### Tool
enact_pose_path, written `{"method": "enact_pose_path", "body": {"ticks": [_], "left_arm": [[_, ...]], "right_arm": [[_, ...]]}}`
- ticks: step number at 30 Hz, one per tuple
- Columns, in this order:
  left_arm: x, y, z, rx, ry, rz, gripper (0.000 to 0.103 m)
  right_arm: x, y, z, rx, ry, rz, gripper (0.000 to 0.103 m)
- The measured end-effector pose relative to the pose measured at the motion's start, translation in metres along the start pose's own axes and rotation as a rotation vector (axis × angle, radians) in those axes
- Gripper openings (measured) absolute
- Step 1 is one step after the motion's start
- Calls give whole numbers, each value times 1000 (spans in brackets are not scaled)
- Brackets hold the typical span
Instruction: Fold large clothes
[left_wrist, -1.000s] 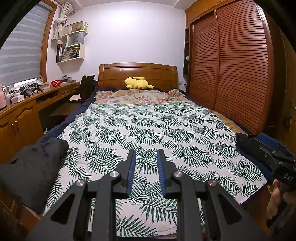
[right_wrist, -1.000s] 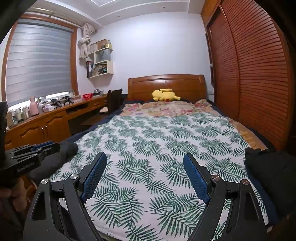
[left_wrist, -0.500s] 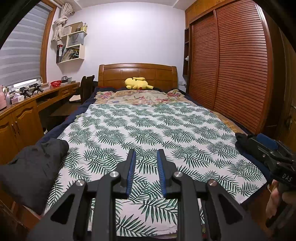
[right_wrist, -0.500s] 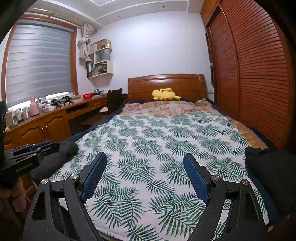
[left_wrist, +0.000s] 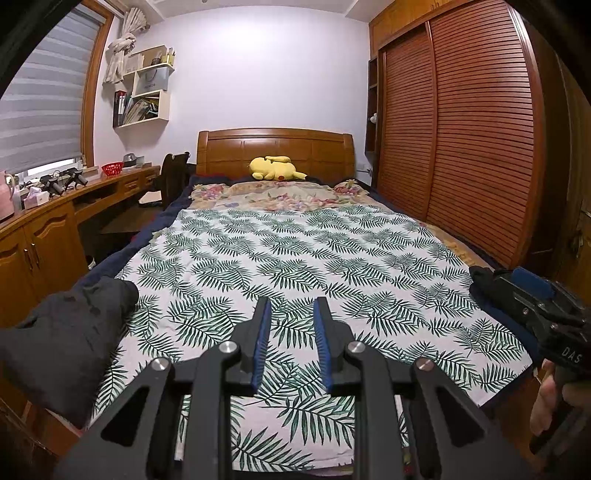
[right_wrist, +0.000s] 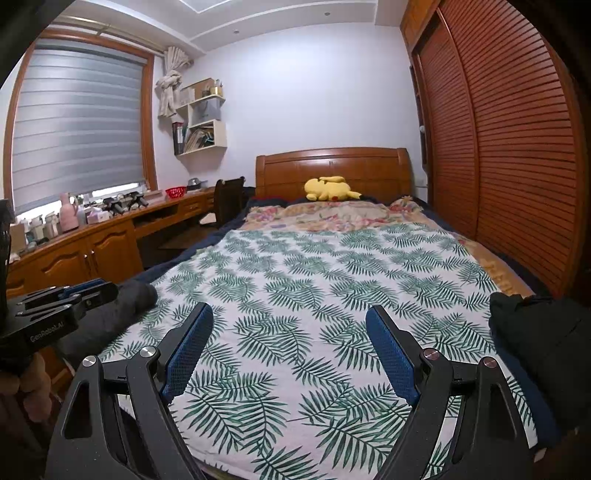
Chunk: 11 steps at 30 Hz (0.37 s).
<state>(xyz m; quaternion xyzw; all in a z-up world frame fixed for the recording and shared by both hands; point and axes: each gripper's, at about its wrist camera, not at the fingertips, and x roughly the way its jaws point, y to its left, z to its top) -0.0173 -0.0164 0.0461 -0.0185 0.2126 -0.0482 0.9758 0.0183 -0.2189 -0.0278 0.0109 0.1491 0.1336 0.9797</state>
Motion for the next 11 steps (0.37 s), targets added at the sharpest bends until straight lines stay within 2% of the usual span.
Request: {"method": "enact_pose_path", "body": {"ticks": [11], "left_arm": [[0,0,0,2,1,-2,22]], "right_arm": [[1,0,0,1,-1,2,87]]}}
